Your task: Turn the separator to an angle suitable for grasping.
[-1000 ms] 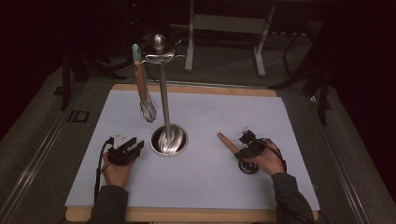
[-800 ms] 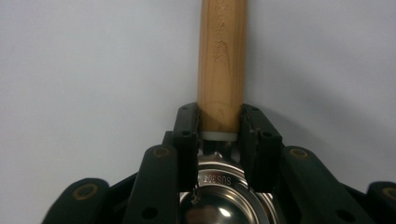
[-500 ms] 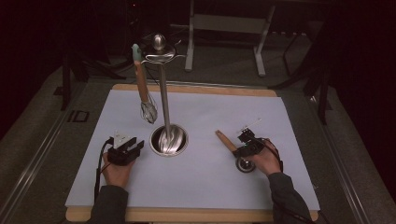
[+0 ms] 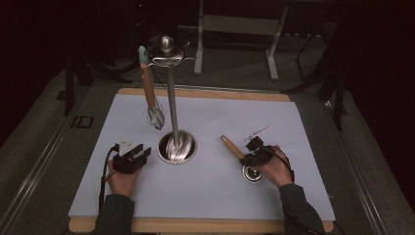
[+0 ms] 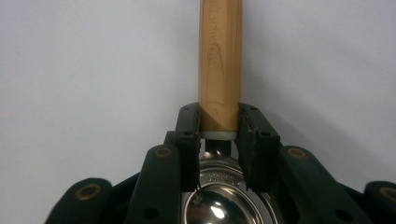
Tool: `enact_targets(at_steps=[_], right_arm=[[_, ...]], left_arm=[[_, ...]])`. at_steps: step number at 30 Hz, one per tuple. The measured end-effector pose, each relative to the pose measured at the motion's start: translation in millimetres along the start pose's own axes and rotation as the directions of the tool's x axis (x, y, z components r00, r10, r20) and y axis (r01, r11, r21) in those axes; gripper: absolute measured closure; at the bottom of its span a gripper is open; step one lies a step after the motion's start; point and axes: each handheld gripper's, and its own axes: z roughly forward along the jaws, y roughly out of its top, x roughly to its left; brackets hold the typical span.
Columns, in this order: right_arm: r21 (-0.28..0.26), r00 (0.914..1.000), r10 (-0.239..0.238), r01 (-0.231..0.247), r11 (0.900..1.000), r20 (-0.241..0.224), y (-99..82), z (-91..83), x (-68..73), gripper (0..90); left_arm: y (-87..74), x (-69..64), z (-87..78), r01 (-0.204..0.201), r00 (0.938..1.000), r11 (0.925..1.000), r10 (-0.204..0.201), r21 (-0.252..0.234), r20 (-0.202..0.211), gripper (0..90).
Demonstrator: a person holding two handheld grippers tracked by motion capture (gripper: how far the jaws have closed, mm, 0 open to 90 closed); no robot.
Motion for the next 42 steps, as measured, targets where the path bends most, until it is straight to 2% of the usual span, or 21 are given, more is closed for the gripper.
enact_targets(at_steps=[6, 12, 32, 42], right_arm=[[-0.053, 0.9996, -0.026, 0.026, 0.9982, -0.004, 3.9, -9.9, 7.3, 71.5], [-0.091, 0.9995, -0.026, 0.024, 0.9956, -0.017, 4.8, -15.2, 12.6, 71.5], [-0.15, 0.9981, -0.056, 0.052, 0.9873, -0.025, 14.0, -20.9, 30.9, 71.4], [-0.208, 0.9977, -0.061, 0.053, 0.9766, -0.029, 22.6, -31.0, 38.0, 71.5]], left_arm=[[0.1, 0.0, -0.1, 0.0, 1.0, 1.0, 0.0, 0.002, 0.0, 61.7], [0.1, -0.1, 0.0, -0.001, 1.0, 1.0, 0.001, 0.001, 0.0, 61.7], [0.2, -0.4, 0.3, -0.002, 1.0, 1.0, 0.002, 0.005, 0.0, 61.7], [0.2, -0.4, 0.3, -0.002, 1.0, 1.0, 0.002, 0.004, 0.001, 61.7]])
